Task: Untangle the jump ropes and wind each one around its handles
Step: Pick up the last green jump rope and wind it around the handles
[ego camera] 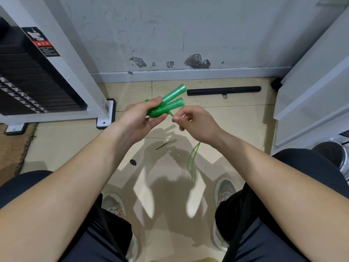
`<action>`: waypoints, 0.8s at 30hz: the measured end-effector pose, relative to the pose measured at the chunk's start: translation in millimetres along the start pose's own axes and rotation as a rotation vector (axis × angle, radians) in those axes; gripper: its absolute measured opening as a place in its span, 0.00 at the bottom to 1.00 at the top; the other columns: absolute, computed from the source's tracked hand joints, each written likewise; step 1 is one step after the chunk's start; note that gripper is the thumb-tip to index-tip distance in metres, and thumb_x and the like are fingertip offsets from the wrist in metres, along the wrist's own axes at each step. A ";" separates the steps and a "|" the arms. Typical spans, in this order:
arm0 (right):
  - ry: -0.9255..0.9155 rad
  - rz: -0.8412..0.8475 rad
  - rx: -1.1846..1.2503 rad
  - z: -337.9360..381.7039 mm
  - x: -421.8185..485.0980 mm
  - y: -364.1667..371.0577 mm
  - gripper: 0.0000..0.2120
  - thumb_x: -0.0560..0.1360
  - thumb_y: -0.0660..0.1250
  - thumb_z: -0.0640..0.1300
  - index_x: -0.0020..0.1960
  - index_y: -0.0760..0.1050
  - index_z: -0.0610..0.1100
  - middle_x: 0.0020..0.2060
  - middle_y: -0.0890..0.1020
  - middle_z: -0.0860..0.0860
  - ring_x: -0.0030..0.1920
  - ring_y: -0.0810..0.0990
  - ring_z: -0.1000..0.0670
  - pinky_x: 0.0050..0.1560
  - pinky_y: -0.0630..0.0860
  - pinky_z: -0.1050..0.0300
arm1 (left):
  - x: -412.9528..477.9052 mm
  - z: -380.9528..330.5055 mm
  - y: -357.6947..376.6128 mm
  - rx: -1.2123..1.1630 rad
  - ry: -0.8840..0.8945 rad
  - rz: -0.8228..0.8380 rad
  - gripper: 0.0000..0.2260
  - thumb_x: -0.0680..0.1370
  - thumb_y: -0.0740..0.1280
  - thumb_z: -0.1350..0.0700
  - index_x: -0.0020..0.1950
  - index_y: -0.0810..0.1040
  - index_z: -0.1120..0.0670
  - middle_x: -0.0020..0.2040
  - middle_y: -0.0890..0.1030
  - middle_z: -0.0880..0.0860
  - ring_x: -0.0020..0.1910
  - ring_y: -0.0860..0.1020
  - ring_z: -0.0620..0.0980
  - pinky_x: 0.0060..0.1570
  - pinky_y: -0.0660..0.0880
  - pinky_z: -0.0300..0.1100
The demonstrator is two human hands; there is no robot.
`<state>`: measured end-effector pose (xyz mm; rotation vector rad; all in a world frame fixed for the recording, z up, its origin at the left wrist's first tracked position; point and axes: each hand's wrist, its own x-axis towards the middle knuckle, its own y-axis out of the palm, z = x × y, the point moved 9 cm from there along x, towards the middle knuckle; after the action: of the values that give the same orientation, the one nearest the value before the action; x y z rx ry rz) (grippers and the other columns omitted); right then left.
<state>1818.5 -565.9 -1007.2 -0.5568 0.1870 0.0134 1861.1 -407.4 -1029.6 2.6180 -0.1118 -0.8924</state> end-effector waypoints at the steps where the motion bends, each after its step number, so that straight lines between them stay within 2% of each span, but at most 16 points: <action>1: 0.025 0.061 -0.021 -3.0 1.3 0.7 0.13 0.79 0.67 0.54 0.40 0.81 0.49 0.31 0.79 0.53 0.28 0.73 0.59 0.30 0.66 0.67 | -1.8 -0.8 3.5 0.003 -0.003 0.038 0.06 0.76 0.73 0.60 0.51 0.81 0.61 0.52 0.81 0.57 0.47 0.84 0.53 0.41 0.81 0.39; 3: 0.044 0.138 -0.048 -5.5 2.5 -1.9 0.17 0.79 0.67 0.56 0.39 0.82 0.46 0.30 0.73 0.50 0.30 0.69 0.54 0.30 0.64 0.61 | -6.1 -5.3 11.6 0.060 -0.002 0.130 0.05 0.77 0.71 0.60 0.52 0.81 0.59 0.51 0.82 0.56 0.45 0.84 0.51 0.41 0.81 0.37; 5: 0.057 0.154 -0.042 -6.4 3.8 -10.7 0.14 0.79 0.69 0.51 0.38 0.81 0.46 0.31 0.70 0.50 0.30 0.65 0.53 0.31 0.61 0.59 | -12.2 -13.0 18.2 0.240 0.021 0.230 0.07 0.76 0.71 0.60 0.54 0.81 0.56 0.49 0.83 0.54 0.43 0.85 0.49 0.40 0.81 0.37; 8: 0.101 0.202 -0.019 -9.3 3.3 -14.7 0.12 0.79 0.67 0.39 0.38 0.81 0.49 0.25 0.72 0.59 0.27 0.65 0.57 0.30 0.62 0.62 | -21.3 -18.3 23.8 0.548 0.073 0.359 0.12 0.71 0.73 0.62 0.54 0.81 0.57 0.43 0.84 0.52 0.40 0.85 0.49 0.39 0.82 0.40; 10: 0.116 0.252 0.042 -11.0 1.5 -9.5 0.10 0.79 0.69 0.40 0.40 0.83 0.48 0.27 0.73 0.57 0.29 0.66 0.56 0.31 0.63 0.62 | -26.2 -14.5 27.6 0.741 0.111 0.407 0.12 0.73 0.73 0.66 0.55 0.81 0.59 0.43 0.84 0.53 0.40 0.85 0.50 0.40 0.83 0.42; 13: 0.168 0.287 0.174 -13.2 -1.8 -2.2 0.10 0.80 0.67 0.43 0.43 0.84 0.43 0.32 0.72 0.50 0.30 0.66 0.53 0.32 0.66 0.61 | -26.2 -10.6 29.6 1.023 0.212 0.356 0.12 0.73 0.75 0.66 0.55 0.81 0.60 0.45 0.84 0.54 0.39 0.84 0.49 0.43 0.84 0.47; 16: 0.182 0.211 0.231 -8.7 -2.7 -1.8 0.12 0.80 0.64 0.40 0.42 0.83 0.38 0.33 0.77 0.49 0.27 0.68 0.54 0.30 0.68 0.60 | -17.7 -19.3 22.8 1.164 0.363 0.145 0.12 0.72 0.77 0.62 0.53 0.80 0.57 0.45 0.84 0.51 0.37 0.81 0.48 0.43 0.83 0.45; 18: 0.121 0.126 0.161 -1.9 -3.8 0.7 0.12 0.79 0.64 0.39 0.42 0.83 0.39 0.35 0.82 0.48 0.26 0.70 0.54 0.30 0.71 0.59 | -12.9 -26.0 16.3 1.189 0.477 -0.019 0.11 0.72 0.77 0.58 0.51 0.79 0.52 0.46 0.83 0.49 0.39 0.81 0.47 0.42 0.79 0.41; 20: 0.025 0.030 0.040 5.0 -5.7 3.7 0.10 0.78 0.65 0.41 0.43 0.85 0.44 0.36 0.84 0.49 0.26 0.72 0.55 0.30 0.75 0.58 | -9.3 -25.4 7.9 1.069 0.505 -0.132 0.11 0.73 0.77 0.56 0.51 0.78 0.50 0.47 0.83 0.49 0.41 0.82 0.48 0.43 0.79 0.42; 22: -0.063 -0.051 -0.051 10.7 -6.4 3.5 0.09 0.78 0.65 0.42 0.47 0.85 0.44 0.36 0.84 0.50 0.29 0.74 0.57 0.37 0.76 0.58 | -2.8 -13.0 -3.0 0.741 0.372 -0.150 0.11 0.74 0.76 0.58 0.53 0.77 0.54 0.50 0.82 0.53 0.42 0.83 0.51 0.42 0.82 0.44; 24: -0.129 -0.074 -0.135 15.8 -5.5 2.5 0.10 0.79 0.64 0.42 0.47 0.85 0.42 0.36 0.84 0.48 0.35 0.76 0.53 0.41 0.75 0.57 | 3.3 4.9 -9.5 0.473 0.201 -0.124 0.13 0.76 0.75 0.60 0.57 0.76 0.59 0.54 0.81 0.58 0.43 0.83 0.53 0.41 0.82 0.43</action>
<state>1815.7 -555.3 -994.4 -0.6949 0.0394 -0.0098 1860.4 -400.8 -1038.6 3.1697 -0.1207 -0.7013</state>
